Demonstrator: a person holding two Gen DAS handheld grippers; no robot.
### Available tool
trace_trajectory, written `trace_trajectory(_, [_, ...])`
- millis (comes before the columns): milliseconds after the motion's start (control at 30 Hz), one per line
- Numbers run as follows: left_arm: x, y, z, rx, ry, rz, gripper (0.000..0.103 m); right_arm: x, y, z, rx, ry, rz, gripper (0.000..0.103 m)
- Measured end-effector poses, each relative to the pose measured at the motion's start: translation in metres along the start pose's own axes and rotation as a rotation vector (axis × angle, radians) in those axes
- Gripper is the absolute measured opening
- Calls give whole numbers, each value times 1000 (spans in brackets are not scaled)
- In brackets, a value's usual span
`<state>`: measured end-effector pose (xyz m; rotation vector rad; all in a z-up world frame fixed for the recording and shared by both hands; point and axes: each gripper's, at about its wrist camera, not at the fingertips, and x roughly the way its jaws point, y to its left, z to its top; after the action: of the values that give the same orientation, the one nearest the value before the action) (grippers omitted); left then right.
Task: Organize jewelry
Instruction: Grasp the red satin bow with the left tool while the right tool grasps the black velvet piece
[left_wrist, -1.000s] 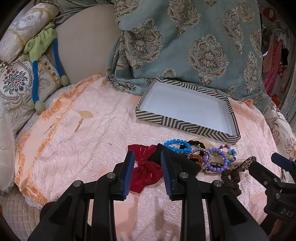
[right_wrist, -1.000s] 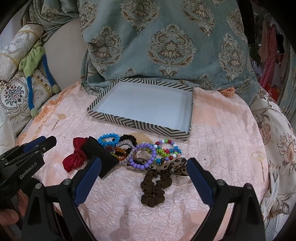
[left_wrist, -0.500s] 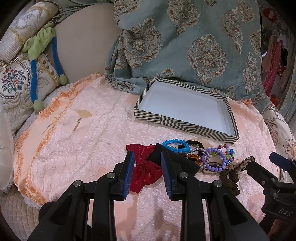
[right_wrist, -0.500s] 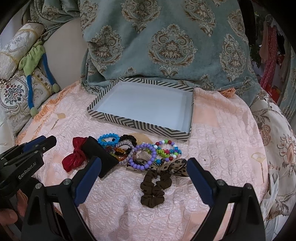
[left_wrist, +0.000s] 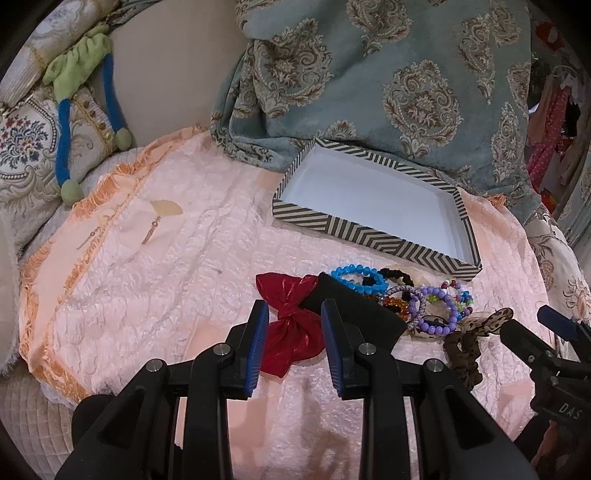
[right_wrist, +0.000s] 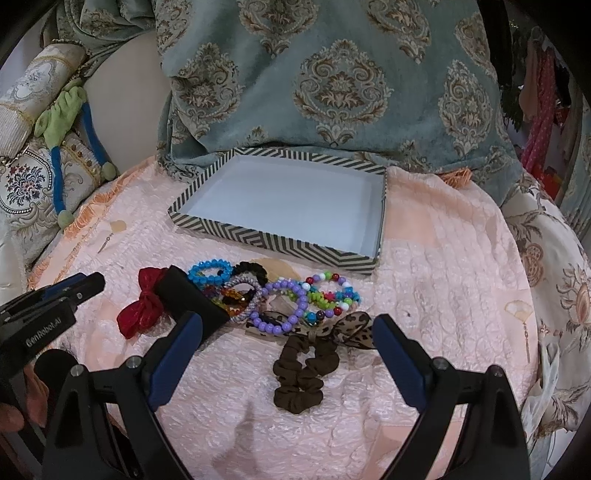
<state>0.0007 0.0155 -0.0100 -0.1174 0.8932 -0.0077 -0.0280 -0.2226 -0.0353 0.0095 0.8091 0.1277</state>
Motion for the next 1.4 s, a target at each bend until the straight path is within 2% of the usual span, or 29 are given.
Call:
trace_trajectory(267, [18, 21, 6, -92, 61, -50, 13, 20, -26, -7, 44, 35, 37, 95])
trace_trajectory(367, [29, 33, 9, -152, 109, -94, 13, 26, -27, -10, 46, 48, 119, 86])
trace_trajectory(467, [38, 43, 8, -197, 138, -117, 19, 34, -15, -10, 16, 65, 205, 84])
trace_trajectory(600, [47, 45, 2, -190, 162, -144, 29, 53, 12, -8, -53, 101, 280, 82])
trace_trajectory(700, [58, 44, -4, -196, 195, -170, 32, 67, 34, -8, -128, 121, 294, 82])
trace_trajectory(933, [83, 33, 0, -154, 205, -184, 32, 93, 73, -6, -264, 140, 317, 82])
trace_trajectory(967, [87, 32, 1, -146, 209, -173, 32, 96, 76, -6, -274, 137, 318, 75])
trace_trajectory(1000, [91, 31, 1, -142, 210, -168, 32, 100, 77, -6, -282, 139, 318, 62])
trace_trajectory(1067, [100, 32, 0, -133, 215, -166, 29, 108, 79, -6, -291, 148, 309, 51])
trace_trajectory(1100, [102, 32, 0, -132, 217, -166, 26, 111, 78, -6, -293, 147, 308, 47])
trace_trajectory(1133, [105, 32, -1, -130, 220, -171, 18, 112, 78, -7, -296, 136, 312, 43])
trace_trajectory(1167, [108, 33, -2, -129, 224, -180, 11, 111, 76, -7, -296, 125, 318, 33])
trace_trajectory(1200, [110, 34, -3, -132, 224, -192, 8, 110, 75, -6, -292, 117, 321, 28])
trace_trajectory(1267, [110, 37, -4, -140, 224, -207, 1, 101, 72, -5, -284, 87, 338, 22])
trace_trajectory(1400, [96, 39, -3, -130, 187, -206, 0, 81, 68, -1, -267, 44, 352, 18])
